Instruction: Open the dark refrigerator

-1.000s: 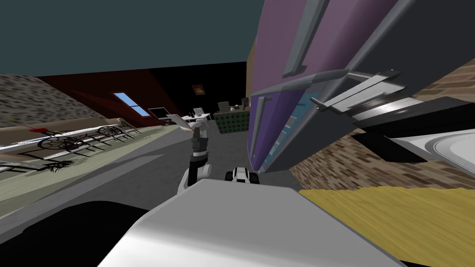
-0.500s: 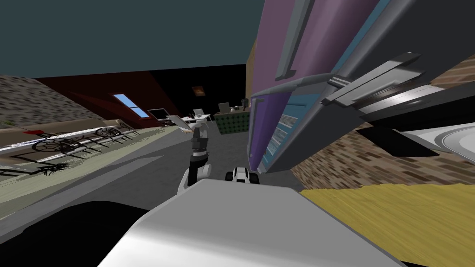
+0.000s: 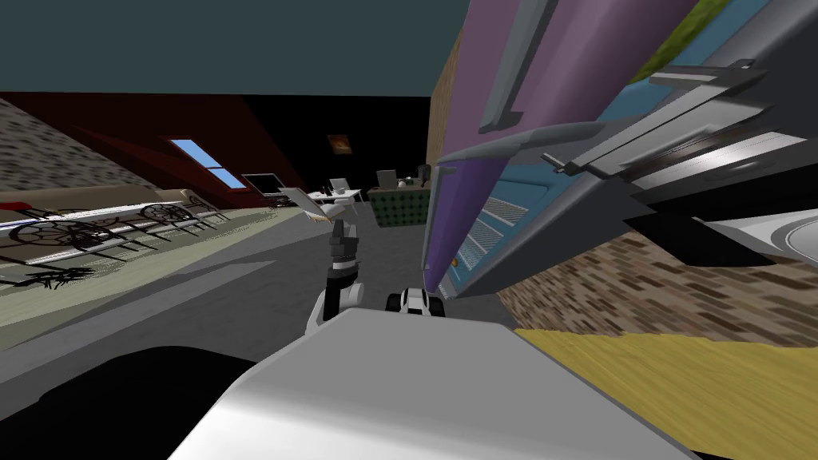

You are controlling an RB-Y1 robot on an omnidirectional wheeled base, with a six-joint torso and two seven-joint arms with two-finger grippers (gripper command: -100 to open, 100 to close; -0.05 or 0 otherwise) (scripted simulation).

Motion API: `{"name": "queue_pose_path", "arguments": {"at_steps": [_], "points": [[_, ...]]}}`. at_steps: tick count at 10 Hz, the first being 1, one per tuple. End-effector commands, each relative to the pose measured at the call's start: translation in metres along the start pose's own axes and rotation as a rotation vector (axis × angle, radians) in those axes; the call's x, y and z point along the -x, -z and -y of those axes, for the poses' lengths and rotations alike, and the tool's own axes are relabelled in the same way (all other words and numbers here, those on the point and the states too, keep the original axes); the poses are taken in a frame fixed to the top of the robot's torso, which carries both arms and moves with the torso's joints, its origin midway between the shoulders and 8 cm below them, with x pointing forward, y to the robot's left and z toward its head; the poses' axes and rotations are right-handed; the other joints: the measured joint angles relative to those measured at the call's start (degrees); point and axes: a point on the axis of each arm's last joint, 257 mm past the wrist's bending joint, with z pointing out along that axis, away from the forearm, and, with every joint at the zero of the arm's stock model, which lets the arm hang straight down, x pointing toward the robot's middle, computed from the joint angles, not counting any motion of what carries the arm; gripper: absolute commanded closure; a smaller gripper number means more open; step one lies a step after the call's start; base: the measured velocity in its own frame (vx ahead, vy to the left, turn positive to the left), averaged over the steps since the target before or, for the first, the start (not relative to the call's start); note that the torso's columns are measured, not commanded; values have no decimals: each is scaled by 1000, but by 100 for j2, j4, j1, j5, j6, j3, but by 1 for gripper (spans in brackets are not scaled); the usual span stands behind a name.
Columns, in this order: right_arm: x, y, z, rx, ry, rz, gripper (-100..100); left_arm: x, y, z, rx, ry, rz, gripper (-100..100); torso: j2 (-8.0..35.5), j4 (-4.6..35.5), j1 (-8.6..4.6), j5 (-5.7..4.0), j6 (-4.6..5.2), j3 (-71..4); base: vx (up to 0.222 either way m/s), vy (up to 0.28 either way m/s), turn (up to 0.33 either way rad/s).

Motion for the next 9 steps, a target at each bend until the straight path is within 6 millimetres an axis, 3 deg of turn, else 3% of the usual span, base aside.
{"name": "queue_pose_path", "arguments": {"at_steps": [1,3,6,8,9], "points": [[-10,1,4,-5,12,-20,100,0,0,0,0,0,0,0,41,15,-4,-2,6,29,39,169,-68],[-20,2,7,-11,24,-41,100,0,0,0,0,0,0,0,26,11,76,26,5,20,57,287,-87],[-40,4,15,-22,48,-82,100,0,0,0,0,1,0,0,15,6,-5,2,4,11,25,297,-55],[-60,8,24,-32,72,-123,100,0,0,0,0,1,0,0,13,5,20,8,6,9,67,339,-117],[-60,8,24,-32,72,-123,100,0,0,0,0,1,0,0,-5,0,18,7,2,-1,51,301,-31]]}}
